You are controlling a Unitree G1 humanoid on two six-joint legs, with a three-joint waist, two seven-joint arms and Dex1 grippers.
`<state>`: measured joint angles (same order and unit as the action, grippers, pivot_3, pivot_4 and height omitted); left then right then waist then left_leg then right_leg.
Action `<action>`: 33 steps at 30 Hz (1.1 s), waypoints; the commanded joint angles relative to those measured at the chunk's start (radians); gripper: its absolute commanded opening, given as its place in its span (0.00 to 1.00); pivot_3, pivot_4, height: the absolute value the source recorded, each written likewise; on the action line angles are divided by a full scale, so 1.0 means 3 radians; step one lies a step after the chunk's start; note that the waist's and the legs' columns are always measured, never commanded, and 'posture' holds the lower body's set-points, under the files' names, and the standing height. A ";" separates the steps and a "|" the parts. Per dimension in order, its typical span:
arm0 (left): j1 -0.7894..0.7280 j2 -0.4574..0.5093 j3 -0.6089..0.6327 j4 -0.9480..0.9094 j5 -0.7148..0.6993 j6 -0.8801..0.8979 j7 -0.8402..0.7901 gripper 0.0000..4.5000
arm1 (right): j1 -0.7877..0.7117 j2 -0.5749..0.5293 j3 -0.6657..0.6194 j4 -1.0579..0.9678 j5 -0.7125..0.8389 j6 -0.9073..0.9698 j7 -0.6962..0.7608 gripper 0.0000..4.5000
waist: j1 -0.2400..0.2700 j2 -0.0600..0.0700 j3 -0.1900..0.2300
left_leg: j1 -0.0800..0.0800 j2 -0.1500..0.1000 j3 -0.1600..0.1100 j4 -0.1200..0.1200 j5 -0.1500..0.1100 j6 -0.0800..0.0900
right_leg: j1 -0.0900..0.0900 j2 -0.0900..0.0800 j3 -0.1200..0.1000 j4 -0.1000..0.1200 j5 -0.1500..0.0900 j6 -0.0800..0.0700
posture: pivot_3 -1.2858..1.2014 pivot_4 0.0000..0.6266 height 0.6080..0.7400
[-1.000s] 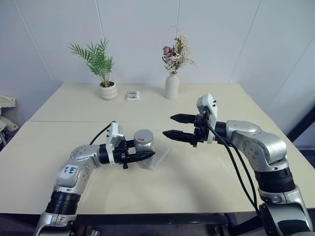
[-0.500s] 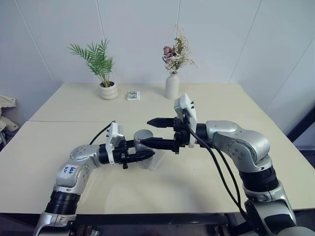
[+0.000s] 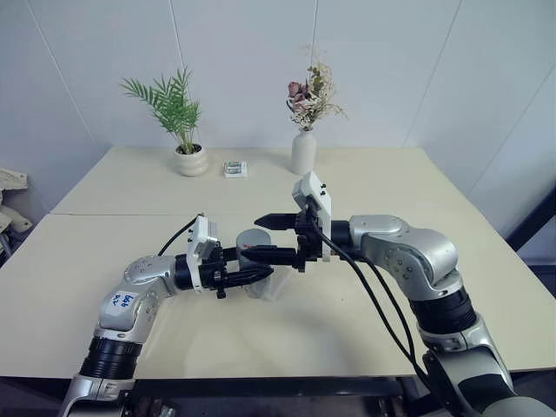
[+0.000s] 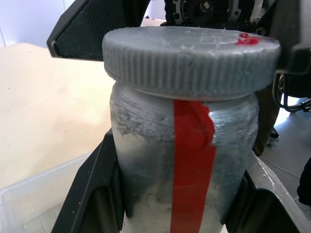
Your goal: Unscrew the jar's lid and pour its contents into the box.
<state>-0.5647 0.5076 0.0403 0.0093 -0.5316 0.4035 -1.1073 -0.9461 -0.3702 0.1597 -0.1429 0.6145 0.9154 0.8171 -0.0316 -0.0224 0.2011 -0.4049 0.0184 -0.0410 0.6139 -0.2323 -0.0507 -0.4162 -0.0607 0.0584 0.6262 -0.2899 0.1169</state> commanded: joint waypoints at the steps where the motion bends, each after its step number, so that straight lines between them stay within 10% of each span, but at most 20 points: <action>1: -0.0033 0.0013 0.0043 -0.0139 -0.0086 -0.0014 -0.0018 0.45 | -0.0091 0.0049 -0.0029 -0.0033 0.0011 -0.0068 0.0028 0.99 | 0.0000 0.0000 0.0000 | 0.0000 0.0000 0.0000 0.0000 0.0000 0.0000 | 0.0000 0.0000 0.0000 0.0000 0.0000 0.0000 | 0.52 0.24 1.00; 11: -0.0037 0.0014 0.0047 -0.0137 -0.0087 -0.0015 -0.0008 0.45 | -0.0084 0.0084 -0.0031 -0.0010 -0.0016 -0.0115 0.0083 0.56 | 0.0002 0.0000 0.0000 | 0.0000 0.0000 0.0000 0.0000 0.0000 0.0000 | 0.0000 0.0000 -0.0001 0.0000 0.0000 0.0000 | 0.52 0.24 1.00; 17: -0.0037 0.0014 0.0047 -0.0136 -0.0086 -0.0016 -0.0007 0.45 | -0.0084 0.0089 -0.0034 -0.0007 -0.0019 -0.0118 0.0087 0.56 | 0.0001 0.0000 0.0000 | 0.0000 0.0000 0.0000 0.0000 0.0000 0.0000 | 0.0000 0.0000 0.0000 0.0000 0.0000 0.0000 | 0.52 0.24 1.00; 23: 0.0028 0.0053 0.0065 -0.0178 -0.0077 -0.0019 -0.0010 0.45 | -0.0342 0.0498 -0.1132 0.0116 0.1042 0.0172 -0.0408 0.56 | 0.0003 0.0002 0.0001 | 0.0000 0.0002 0.0000 0.0000 0.0000 0.0000 | -0.0001 0.0000 0.0000 0.0004 0.0000 0.0000 | 0.52 0.24 1.00; 33: 0.0006 0.0196 0.0202 -0.0171 -0.0133 0.0022 -0.0010 0.45 | 0.0719 -0.0551 -0.1284 0.0546 -0.0274 -0.1132 -0.0601 0.56 | 0.0017 0.0001 0.0001 | -0.0004 -0.0007 -0.0001 -0.0003 -0.0003 0.0004 | 0.0007 -0.0007 -0.0001 -0.0019 0.0000 0.0005 | 0.52 0.24 1.00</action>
<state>-0.5453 0.5545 0.0709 -0.0070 -0.5440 0.4077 -1.1061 -0.7502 -0.5156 -0.2166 0.0158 0.6000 0.6900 0.6354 -0.0265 -0.0220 0.2014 -0.4061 0.0164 -0.0411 0.6130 -0.2332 -0.0492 -0.4141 -0.0626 0.0581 0.6208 -0.2905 0.1191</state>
